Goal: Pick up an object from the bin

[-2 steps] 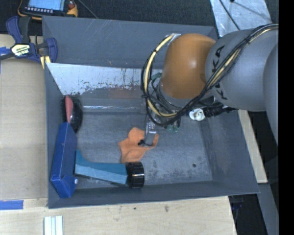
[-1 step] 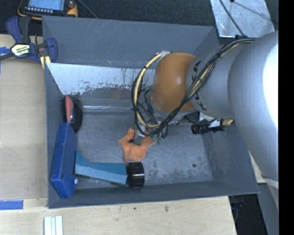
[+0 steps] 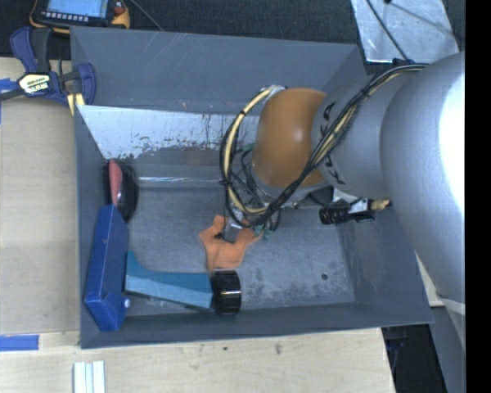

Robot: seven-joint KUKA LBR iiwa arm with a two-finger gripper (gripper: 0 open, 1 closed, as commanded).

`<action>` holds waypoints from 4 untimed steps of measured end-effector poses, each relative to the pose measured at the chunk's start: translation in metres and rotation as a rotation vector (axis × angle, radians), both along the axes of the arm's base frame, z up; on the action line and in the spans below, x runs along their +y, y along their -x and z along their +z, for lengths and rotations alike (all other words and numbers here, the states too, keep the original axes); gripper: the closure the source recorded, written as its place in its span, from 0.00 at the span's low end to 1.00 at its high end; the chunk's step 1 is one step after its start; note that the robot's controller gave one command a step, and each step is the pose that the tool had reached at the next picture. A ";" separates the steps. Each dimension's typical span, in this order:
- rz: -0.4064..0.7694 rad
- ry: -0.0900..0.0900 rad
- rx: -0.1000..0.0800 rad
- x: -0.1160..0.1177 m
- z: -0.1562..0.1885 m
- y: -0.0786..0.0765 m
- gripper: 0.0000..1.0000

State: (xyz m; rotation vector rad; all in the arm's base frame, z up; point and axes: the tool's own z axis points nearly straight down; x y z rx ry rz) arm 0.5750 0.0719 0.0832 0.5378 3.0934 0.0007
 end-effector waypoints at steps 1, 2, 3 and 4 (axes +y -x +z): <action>0.004 0.001 0.007 -0.003 0.046 -0.007 1.00; 0.171 0.000 -0.003 0.001 -0.011 -0.024 1.00; 0.171 0.000 -0.003 0.001 -0.011 -0.024 1.00; 0.197 0.000 -0.006 -0.008 -0.011 -0.039 1.00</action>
Offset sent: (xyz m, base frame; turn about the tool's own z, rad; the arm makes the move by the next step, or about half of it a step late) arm 0.0228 0.0013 -0.0132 -0.1713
